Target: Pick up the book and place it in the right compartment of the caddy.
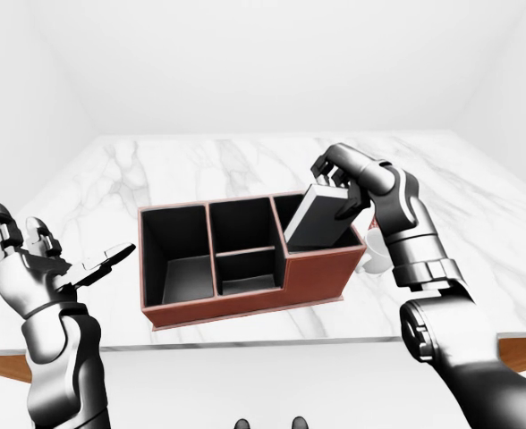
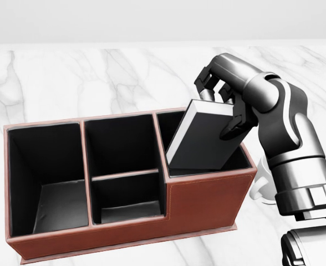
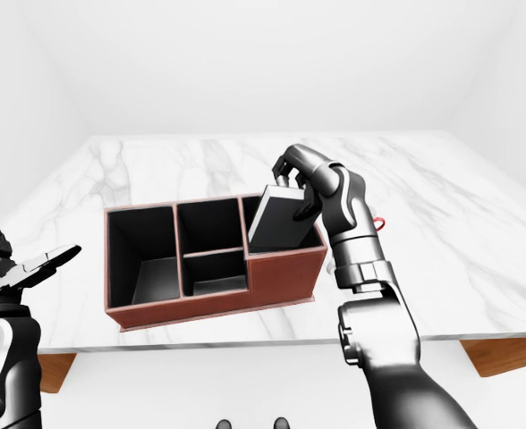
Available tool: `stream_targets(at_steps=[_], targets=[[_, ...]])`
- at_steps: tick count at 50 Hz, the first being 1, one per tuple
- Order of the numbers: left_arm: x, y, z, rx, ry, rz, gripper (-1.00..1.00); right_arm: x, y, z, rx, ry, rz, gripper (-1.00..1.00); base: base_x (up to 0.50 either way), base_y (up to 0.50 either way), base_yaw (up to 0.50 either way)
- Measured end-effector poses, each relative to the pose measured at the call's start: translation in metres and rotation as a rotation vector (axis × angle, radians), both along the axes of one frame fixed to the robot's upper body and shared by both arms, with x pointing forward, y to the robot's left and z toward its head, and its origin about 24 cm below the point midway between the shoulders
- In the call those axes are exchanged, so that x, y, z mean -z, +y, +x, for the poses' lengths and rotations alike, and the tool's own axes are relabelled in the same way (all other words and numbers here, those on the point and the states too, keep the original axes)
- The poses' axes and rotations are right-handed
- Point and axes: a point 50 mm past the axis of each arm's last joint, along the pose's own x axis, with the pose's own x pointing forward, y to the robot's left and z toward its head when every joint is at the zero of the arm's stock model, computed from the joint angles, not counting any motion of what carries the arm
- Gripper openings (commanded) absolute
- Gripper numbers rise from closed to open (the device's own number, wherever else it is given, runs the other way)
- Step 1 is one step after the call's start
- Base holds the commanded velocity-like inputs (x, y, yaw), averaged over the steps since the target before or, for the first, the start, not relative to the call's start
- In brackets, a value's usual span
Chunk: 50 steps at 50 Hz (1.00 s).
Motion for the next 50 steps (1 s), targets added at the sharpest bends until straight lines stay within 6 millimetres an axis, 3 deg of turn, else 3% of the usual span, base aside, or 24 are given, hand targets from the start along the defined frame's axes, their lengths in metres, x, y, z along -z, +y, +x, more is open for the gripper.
stream_targets(at_steps=[16,17,18,19,20,43,50], targets=[[0.0,0.0,0.0,-0.001,-0.001,0.001,1.0,0.001,-0.001,0.0,0.002,0.002,0.005,-0.98,0.0,0.0,0.0],[0.0,0.0,0.0,-0.001,-0.001,0.001,1.0,0.0,-0.001,0.0,0.003,0.002,0.005,-0.17,0.0,0.0,0.0],[0.0,0.0,0.0,-0.001,-0.002,0.001,1.0,0.0,-0.002,0.0,0.004,0.001,0.007,0.32,0.0,0.0,0.0],[0.0,0.0,0.0,-0.001,-0.002,0.001,1.0,-0.001,-0.002,0.0,0.005,-0.001,0.008,0.49,0.0,0.0,0.0],[0.0,0.0,0.0,-0.001,-0.002,0.001,1.0,-0.001,-0.003,0.0,0.007,-0.003,0.008,1.0,0.0,0.0,0.0],[0.002,0.001,0.001,0.0,0.009,-0.003,1.0,-0.011,-0.007,0.001,0.026,-0.042,0.027,1.0,0.0,0.0,0.0],[0.002,0.0,0.001,0.0,0.01,-0.003,1.0,-0.034,-0.007,-0.001,0.024,-0.138,0.066,1.0,0.0,0.0,0.0]])
